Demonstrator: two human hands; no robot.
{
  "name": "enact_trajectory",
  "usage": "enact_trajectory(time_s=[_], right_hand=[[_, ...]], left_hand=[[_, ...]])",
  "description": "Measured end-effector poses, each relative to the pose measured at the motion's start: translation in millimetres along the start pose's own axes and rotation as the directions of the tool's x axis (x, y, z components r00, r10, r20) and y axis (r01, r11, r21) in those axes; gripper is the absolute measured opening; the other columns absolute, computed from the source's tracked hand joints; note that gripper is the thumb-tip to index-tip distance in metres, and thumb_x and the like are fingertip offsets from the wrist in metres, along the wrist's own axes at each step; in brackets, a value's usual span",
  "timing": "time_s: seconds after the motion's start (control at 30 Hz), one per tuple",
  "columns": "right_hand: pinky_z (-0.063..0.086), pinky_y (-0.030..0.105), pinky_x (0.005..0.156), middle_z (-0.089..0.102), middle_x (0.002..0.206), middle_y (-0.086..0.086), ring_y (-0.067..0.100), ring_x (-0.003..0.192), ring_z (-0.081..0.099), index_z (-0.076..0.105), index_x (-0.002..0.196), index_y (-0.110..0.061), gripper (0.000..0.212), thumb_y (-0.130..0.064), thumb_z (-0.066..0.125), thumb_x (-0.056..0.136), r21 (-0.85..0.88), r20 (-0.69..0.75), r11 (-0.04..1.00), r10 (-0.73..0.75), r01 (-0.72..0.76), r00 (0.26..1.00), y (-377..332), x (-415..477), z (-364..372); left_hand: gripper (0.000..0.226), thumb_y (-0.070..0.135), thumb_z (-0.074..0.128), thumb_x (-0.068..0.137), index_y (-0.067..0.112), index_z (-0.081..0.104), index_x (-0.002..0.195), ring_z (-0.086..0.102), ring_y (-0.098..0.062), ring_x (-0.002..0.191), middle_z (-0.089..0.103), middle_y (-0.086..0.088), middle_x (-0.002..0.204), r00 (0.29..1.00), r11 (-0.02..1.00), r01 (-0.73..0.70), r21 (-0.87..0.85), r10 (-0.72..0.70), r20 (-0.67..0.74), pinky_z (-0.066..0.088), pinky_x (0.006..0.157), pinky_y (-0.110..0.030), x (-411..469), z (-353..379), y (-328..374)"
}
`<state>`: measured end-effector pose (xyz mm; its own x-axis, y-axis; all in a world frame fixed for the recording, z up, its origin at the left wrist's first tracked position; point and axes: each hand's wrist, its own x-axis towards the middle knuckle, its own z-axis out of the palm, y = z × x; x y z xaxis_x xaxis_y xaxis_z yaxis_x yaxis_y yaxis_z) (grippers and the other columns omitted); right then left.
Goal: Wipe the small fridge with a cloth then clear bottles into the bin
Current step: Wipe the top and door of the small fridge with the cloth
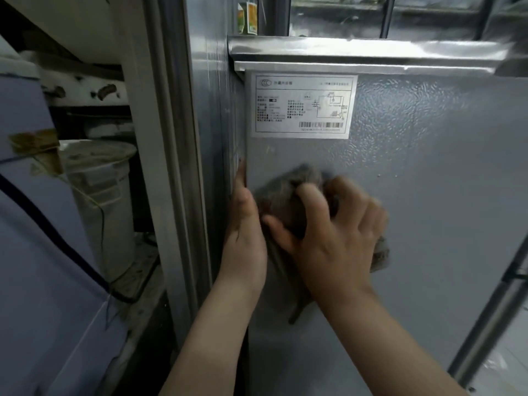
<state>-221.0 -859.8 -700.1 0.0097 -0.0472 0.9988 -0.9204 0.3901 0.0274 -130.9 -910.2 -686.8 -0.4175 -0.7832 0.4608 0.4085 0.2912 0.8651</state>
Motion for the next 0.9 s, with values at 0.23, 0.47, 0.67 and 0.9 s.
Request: enact_trajectory(time_s=[0.23, 0.47, 0.67, 0.9], right_hand=[[0.033, 0.042, 0.071, 0.037, 0.107, 0.011, 0.028, 0.086, 0.039, 0.046, 0.104, -0.022, 0.044, -0.061, 0.051, 0.084, -0.027, 0.037, 0.998, -0.059, 0.06, 0.998, 13.6, -16.4, -4.4], [0.028, 0.04, 0.075, 0.028, 0.109, 0.004, 0.026, 0.093, 0.033, 0.041, 0.107, -0.025, 0.04, -0.06, 0.045, 0.088, -0.021, -0.06, 0.997, -0.071, 0.07, 0.996, -2.7, 75.7, 5.5], [0.032, 0.042, 0.075, 0.032, 0.111, 0.007, 0.028, 0.091, 0.037, 0.044, 0.108, -0.024, 0.041, -0.06, 0.046, 0.088, -0.033, -0.015, 0.999, 0.017, -0.018, 1.0, 7.2, 27.1, 0.9], [0.032, 0.041, 0.07, 0.037, 0.107, 0.011, 0.028, 0.084, 0.038, 0.046, 0.104, -0.019, 0.039, -0.055, 0.041, 0.091, -0.074, 0.065, 0.995, -0.055, 0.06, 0.996, 38.7, -20.3, -12.8]], left_hand=[[0.061, 0.056, 0.018, 0.081, 0.044, 0.02, 0.141, 0.033, 0.012, 0.123, 0.03, 0.018, 0.148, 1.0, 0.992, -0.014, 0.127, 0.012, 0.011, 0.026, 0.093, 0.004, -4.3, 2.0, 6.0], [0.054, 0.063, 0.017, 0.075, 0.058, 0.023, 0.128, 0.026, 0.005, 0.129, 0.028, 0.022, 0.145, 0.998, 0.996, 0.053, 0.075, -0.051, -0.035, 0.023, 0.107, -0.02, -6.6, 4.2, 10.4], [0.041, 0.061, 0.027, 0.073, 0.067, 0.017, 0.113, 0.033, 0.008, 0.119, 0.034, 0.023, 0.137, 0.999, 0.986, 0.024, 0.166, -0.02, -0.029, 0.029, 0.085, -0.001, -8.9, 7.0, 12.5], [0.074, 0.058, 0.043, 0.073, 0.052, 0.007, 0.137, 0.036, -0.002, 0.125, 0.031, 0.012, 0.148, 0.999, 0.959, -0.013, 0.283, 0.023, -0.032, 0.027, 0.093, -0.018, -11.4, 8.6, 8.9]])
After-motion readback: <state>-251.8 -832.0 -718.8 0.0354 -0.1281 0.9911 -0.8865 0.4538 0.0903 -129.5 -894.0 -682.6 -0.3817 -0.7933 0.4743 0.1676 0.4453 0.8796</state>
